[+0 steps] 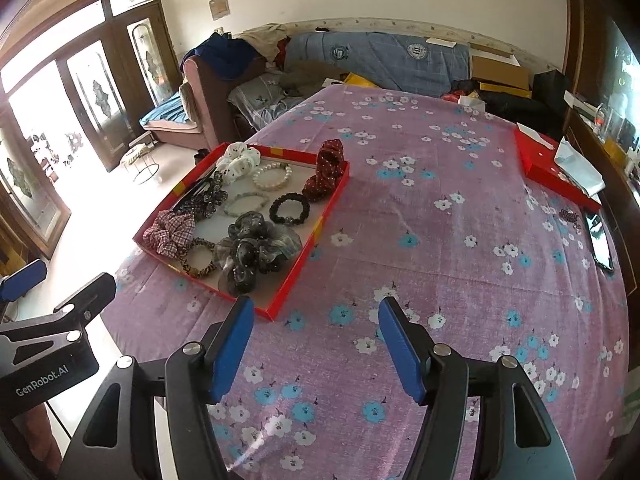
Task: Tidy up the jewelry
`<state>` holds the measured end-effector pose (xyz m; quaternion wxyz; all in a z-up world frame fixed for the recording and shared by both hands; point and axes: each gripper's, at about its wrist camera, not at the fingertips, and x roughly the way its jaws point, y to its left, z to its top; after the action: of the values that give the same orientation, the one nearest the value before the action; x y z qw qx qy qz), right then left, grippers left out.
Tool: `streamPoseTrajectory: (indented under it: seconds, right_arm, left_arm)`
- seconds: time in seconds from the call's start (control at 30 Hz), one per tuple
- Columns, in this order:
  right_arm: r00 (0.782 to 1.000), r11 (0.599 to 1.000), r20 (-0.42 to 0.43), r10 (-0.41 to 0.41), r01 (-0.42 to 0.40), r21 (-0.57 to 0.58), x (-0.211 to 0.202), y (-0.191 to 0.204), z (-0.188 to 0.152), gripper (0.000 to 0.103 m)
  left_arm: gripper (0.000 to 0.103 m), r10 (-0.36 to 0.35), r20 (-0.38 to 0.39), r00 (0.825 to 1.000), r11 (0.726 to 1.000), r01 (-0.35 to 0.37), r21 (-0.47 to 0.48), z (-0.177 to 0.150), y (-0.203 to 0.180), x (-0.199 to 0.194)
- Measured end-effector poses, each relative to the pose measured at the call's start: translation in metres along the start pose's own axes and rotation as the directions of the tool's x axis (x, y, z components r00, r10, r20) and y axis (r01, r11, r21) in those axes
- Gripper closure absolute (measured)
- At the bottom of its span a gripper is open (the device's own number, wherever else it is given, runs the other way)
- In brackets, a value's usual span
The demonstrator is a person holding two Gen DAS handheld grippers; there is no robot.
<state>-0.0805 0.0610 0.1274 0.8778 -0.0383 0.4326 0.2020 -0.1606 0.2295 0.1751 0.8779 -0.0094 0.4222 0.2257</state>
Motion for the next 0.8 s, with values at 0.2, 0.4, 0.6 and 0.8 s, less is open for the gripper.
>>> streamPoseTrajectory:
  seconds: [0.2,0.4,0.6,0.8]
  right_arm:
    - [1.000,1.000,-0.009,-0.007,0.007,0.007,0.005,0.007,0.004,0.033]
    - [1.000,1.000,-0.016,-0.012,0.012,0.015,0.010,0.014,0.009,0.032]
    - [1.000,1.000,-0.024,-0.013,0.014,0.017,0.019,0.023,0.016,0.031]
    - [0.999,1.000,-0.027,-0.017,0.017,0.019,0.026,0.031,0.023,0.031]
  left_arm:
    - [0.000,-0.015,-0.016,1.000,1.000,0.015,0.012,0.004,0.004,0.009]
    - [0.000,-0.019,-0.033,0.999,1.000,0.020,0.013,0.010,0.012,0.017]
    - [0.000,-0.030,-0.049,0.998,1.000,0.030,0.009,0.016,0.020,0.027]
    - [0.000,-0.045,-0.066,0.997,0.999,0.047,0.025,0.022,0.023,0.038]
